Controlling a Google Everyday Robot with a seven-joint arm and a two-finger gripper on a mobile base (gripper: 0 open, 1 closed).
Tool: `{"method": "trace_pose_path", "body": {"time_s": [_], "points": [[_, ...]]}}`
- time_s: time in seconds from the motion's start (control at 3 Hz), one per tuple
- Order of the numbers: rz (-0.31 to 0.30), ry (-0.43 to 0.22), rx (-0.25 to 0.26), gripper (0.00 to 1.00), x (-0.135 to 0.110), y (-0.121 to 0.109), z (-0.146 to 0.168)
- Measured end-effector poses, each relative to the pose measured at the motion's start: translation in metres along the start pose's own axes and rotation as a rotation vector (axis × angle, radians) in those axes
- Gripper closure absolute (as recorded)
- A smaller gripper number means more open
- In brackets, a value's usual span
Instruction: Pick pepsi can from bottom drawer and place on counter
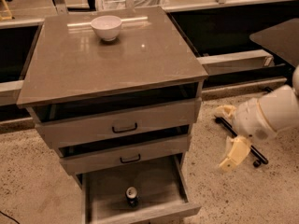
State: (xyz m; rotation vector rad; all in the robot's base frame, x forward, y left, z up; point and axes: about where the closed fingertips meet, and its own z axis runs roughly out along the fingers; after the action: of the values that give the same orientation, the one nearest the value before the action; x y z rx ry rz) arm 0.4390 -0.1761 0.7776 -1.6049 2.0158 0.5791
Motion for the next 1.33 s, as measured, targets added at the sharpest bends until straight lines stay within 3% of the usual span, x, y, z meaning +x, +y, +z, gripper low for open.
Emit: {"method": "trace_pose_path", "body": {"time_s": [0.33,0.67,1.0,1.33], "points": [[-0.161,-0.181,0.092,0.0,-0.018,-0.005,-0.001],[-0.218,-0.166,0.083,0.0,-0.015,-0.004,0.003],[-0.146,-0.296,0.054,0.0,0.003,0.013,0.051],[-0.073,-0.489,0.072,0.0,0.019,0.022,0.129]]}}
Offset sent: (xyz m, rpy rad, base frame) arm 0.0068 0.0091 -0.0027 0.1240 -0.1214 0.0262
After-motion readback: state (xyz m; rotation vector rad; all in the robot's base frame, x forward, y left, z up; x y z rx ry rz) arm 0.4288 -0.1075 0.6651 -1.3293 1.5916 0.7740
